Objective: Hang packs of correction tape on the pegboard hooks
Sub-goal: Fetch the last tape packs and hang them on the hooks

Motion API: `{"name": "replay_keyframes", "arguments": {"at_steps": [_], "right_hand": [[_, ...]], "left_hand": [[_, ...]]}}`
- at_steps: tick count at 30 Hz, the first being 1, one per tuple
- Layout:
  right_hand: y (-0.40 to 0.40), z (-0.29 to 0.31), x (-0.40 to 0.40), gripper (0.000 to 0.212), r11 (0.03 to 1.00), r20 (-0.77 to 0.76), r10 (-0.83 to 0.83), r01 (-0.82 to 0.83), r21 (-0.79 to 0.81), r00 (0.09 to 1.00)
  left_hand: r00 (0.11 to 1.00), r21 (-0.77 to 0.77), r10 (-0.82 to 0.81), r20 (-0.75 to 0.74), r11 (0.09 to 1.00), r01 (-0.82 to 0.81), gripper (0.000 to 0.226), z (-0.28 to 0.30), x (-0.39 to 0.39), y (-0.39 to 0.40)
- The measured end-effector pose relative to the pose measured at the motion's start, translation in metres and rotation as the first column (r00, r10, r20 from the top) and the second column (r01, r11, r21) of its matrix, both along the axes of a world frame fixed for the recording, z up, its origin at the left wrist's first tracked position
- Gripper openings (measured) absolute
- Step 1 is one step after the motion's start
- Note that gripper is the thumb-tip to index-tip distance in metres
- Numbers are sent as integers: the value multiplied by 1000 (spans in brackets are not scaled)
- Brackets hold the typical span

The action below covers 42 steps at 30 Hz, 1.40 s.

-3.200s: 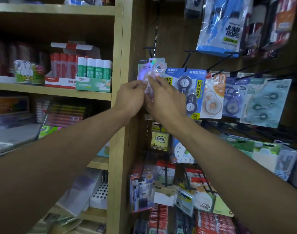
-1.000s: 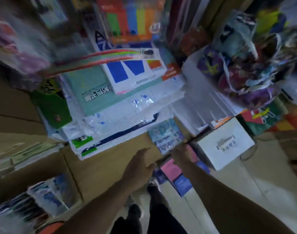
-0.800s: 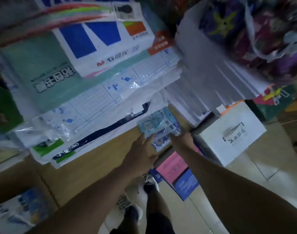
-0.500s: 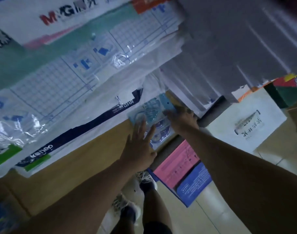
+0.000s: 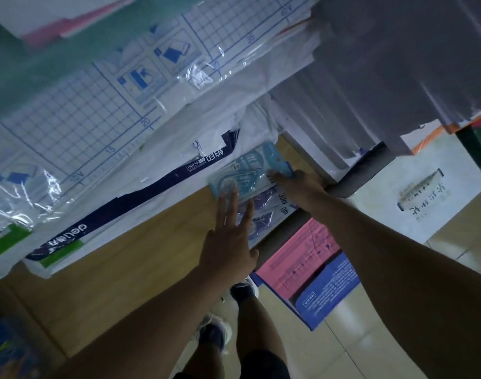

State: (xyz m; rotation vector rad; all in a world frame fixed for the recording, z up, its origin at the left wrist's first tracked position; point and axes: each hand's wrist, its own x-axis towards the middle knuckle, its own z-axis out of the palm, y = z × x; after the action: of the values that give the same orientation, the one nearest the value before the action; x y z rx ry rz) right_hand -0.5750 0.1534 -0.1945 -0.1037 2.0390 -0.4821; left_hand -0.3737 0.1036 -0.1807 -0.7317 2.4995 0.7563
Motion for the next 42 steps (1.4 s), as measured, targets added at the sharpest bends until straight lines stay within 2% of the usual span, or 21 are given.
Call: {"name": "replay_keyframes", "arguments": {"at_steps": [5, 9, 13, 16, 19, 22, 24, 26, 28, 31, 33, 35, 38, 42], "right_hand": [[-3, 14, 7, 30, 967, 46, -91, 99, -236, 995], [-13, 12, 21, 27, 949, -19, 0, -6, -314, 1000], [-21, 23, 35, 17, 922, -79, 118, -139, -361, 990], [-25, 41, 39, 11, 893, -154, 243, -283, -351, 958], [-27, 64, 42, 10, 845, -166, 343, -381, -375, 925], [-28, 100, 46, 14, 785, -159, 474, -497, -369, 866], [-31, 135, 51, 26, 724, -159, 576, -590, -357, 802], [-36, 175, 57, 29, 674, -115, 645, -633, -380, 756], [-41, 217, 63, 21, 672, -54, 638, -589, -449, 769], [-52, 279, 75, 28, 730, 85, 530, -403, -551, 844], [-63, 320, 85, 34, 737, 112, 500, -354, -576, 859], [-72, 359, 97, 35, 737, 121, 486, -331, -589, 866], [-83, 416, 115, 37, 747, 148, 427, -256, -613, 892], [-99, 486, 140, 35, 711, 58, 293, -177, -681, 954]], "left_hand": [[996, -6, 60, -68, 998, -61, 103, -3, 19, 3], [959, 67, 182, -219, 983, -171, 93, 2, 41, 4], [818, 160, 441, -368, 897, -412, 79, 20, 57, -6], [711, 198, 567, -416, 819, -538, 76, 35, 64, -23], [612, 298, 718, -331, 695, -655, 80, 55, 70, -37], [568, 425, 808, -155, 574, -700, 88, 84, 73, -46], [550, 637, 833, 68, 388, -666, 74, 112, 77, -55], [617, 786, 738, 274, 198, -586, 44, 147, 83, -64], [652, 834, 663, 368, 75, -547, 33, 187, 92, -67], [596, 861, 690, 411, -80, -502, 32, 244, 106, -61], [541, 867, 717, 441, -184, -463, 27, 284, 113, -53], [459, 859, 760, 460, -249, -448, 7, 326, 119, -46], [367, 870, 815, 448, -302, -390, 34, 382, 130, -41], [256, 898, 887, 385, -296, -327, 20, 459, 133, -44]]}}
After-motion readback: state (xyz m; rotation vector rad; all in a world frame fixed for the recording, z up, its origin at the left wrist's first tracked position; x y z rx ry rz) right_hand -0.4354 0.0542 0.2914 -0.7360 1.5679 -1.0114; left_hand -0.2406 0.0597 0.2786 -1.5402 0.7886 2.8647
